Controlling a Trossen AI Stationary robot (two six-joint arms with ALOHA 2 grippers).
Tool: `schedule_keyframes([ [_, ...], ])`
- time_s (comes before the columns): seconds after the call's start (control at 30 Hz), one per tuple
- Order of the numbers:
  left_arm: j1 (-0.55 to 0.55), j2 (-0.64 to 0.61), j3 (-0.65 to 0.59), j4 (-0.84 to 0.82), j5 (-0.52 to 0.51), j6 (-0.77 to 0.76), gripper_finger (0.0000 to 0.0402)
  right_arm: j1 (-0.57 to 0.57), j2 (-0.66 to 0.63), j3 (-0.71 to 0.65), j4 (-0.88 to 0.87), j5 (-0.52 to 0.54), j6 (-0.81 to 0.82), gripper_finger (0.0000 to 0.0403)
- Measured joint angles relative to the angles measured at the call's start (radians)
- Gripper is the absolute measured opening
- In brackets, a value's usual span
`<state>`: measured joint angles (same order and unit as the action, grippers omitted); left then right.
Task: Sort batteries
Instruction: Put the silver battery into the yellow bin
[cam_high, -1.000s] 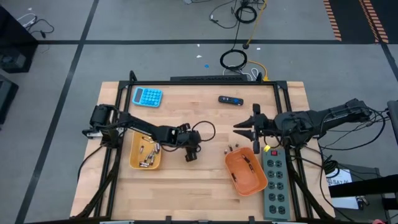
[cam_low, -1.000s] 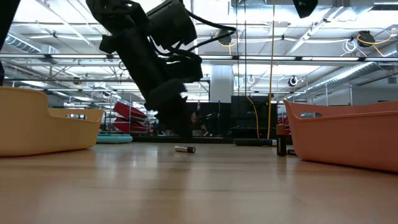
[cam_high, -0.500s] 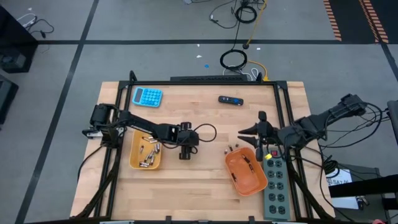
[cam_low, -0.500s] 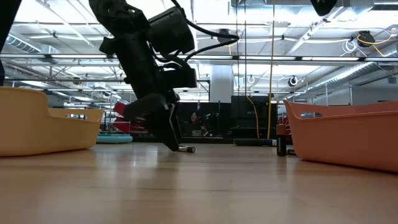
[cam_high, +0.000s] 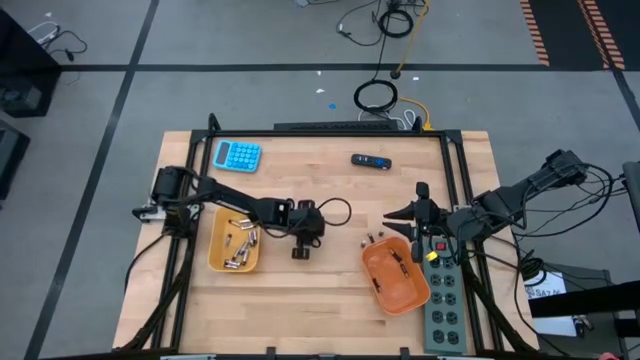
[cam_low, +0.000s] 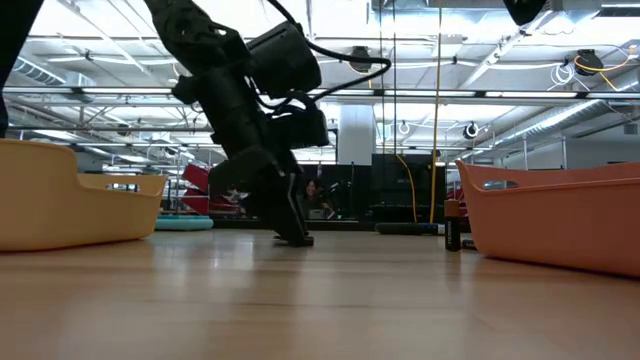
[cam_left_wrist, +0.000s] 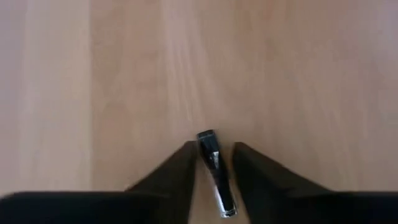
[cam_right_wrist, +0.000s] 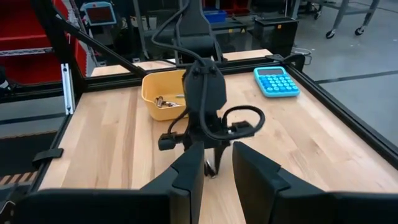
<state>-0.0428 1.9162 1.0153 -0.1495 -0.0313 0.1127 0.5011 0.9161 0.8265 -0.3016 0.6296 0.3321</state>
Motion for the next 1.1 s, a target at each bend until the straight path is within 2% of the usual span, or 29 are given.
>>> schedule_keyframes([
  [0.07,0.002,0.011,0.000,0.014,0.044,-0.005,0.0055,0.000,0.000,0.000,0.004,0.001,-0.006,0.0075],
  [0.13,0.002,0.012,0.001,0.021,0.049,-0.041,0.0024,0.000,-0.001,0.000,0.008,0.000,-0.026,0.0075],
  [0.3,-0.038,-0.046,-0.003,-0.023,0.000,-0.112,0.0024,-0.006,-0.006,0.000,0.090,0.002,-0.154,0.0075],
  [0.43,-0.096,-0.145,-0.006,-0.082,-0.049,-0.178,0.0024,-0.020,-0.027,0.000,0.157,0.003,-0.275,0.0075],
  [0.6,-0.172,-0.269,-0.006,-0.260,-0.157,-0.318,0.0024,-0.055,-0.065,0.000,0.170,0.003,-0.391,0.0075],
  [0.83,-0.319,-0.468,-0.006,-0.563,-0.167,-0.668,0.0024,-0.127,-0.102,0.000,0.170,0.001,-0.458,0.0075],
  [1.0,-0.441,-0.570,-0.044,-0.719,-0.274,-0.921,0.0024,-0.179,-0.092,0.000,0.200,-0.004,-0.480,0.0075],
  [1.1,-0.499,-0.614,-0.101,-0.795,-0.348,-1.137,0.0037,-0.197,-0.083,0.000,0.217,-0.036,-0.486,0.0075],
])
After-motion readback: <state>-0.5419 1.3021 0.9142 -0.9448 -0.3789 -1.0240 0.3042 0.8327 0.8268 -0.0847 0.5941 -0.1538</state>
